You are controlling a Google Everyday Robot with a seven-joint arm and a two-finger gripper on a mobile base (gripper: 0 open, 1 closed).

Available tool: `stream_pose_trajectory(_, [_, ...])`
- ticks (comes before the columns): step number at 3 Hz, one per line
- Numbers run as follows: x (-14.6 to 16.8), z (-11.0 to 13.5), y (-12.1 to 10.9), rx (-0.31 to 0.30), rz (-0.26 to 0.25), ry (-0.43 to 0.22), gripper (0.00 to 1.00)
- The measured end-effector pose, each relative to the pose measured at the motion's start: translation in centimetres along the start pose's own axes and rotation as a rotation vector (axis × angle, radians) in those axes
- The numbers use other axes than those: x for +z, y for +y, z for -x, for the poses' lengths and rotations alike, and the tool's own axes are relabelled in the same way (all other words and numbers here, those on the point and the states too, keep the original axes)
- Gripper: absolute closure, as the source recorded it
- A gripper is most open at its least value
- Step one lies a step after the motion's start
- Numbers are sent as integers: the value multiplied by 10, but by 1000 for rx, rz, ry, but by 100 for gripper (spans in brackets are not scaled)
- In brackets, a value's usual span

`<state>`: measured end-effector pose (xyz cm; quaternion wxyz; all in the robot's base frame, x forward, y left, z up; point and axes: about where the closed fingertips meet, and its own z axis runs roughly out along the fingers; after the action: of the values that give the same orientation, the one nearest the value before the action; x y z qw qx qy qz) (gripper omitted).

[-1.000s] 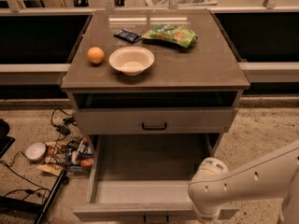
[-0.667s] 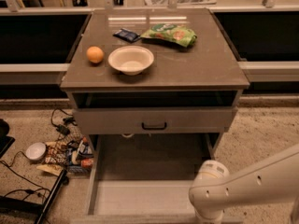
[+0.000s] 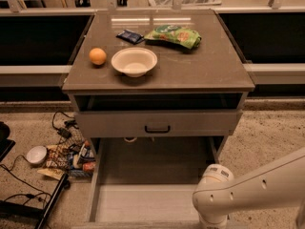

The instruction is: Open middle drawer

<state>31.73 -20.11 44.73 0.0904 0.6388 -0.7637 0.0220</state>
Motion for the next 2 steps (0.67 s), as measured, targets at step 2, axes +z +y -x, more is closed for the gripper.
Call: stream_pose_trajectory(2, [0, -1, 1, 1, 1, 1, 16])
